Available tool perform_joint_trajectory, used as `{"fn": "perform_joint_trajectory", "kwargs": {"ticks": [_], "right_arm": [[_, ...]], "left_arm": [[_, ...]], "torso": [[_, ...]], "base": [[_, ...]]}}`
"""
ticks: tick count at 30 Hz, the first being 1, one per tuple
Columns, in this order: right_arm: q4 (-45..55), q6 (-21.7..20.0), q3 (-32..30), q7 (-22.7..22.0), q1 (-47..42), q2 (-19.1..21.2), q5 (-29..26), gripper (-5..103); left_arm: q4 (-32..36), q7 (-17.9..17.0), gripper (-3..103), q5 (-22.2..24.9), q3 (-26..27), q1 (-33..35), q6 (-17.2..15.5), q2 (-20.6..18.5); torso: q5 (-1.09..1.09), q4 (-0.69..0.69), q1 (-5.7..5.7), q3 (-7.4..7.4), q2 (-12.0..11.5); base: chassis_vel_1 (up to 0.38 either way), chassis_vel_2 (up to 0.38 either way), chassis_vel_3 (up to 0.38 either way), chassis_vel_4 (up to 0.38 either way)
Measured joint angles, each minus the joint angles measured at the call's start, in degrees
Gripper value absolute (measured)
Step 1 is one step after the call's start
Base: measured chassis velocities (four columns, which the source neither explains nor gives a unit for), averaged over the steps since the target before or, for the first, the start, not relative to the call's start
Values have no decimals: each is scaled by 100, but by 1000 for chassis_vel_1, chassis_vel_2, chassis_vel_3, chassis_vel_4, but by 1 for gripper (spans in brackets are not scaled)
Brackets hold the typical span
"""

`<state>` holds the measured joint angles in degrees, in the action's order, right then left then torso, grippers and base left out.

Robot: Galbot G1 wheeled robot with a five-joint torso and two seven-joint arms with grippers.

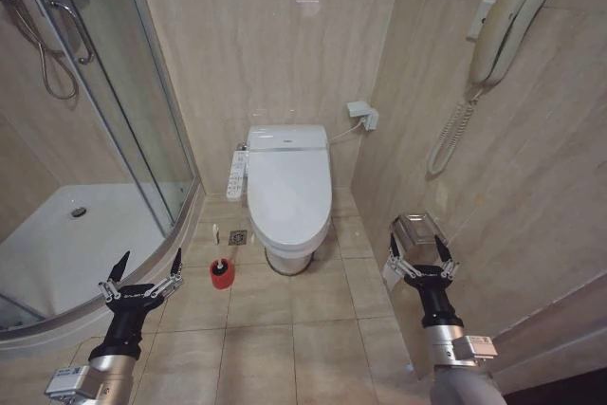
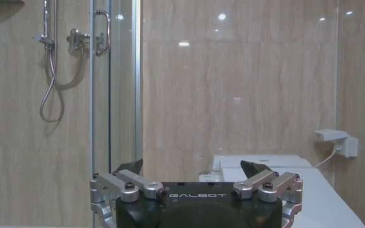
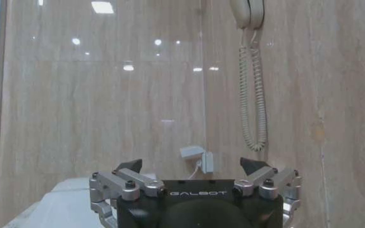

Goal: Open the toilet lid, clean the toilet bowl with a toilet brush, close the toilet lid, and flush.

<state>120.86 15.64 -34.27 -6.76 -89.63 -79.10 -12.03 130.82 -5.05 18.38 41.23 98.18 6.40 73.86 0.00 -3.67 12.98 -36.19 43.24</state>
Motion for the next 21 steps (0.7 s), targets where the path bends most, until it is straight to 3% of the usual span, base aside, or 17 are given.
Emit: {"fn": "perform_joint_trajectory", "kwargs": {"ticks": [21], "right_arm": [[0, 0, 0, 0, -2, 0, 0, 100]], "left_arm": [[0, 0, 100, 0, 0, 1, 0, 0]], "torso": [[0, 0, -3, 1, 1]], "base": [[0, 0, 0, 0]]}}
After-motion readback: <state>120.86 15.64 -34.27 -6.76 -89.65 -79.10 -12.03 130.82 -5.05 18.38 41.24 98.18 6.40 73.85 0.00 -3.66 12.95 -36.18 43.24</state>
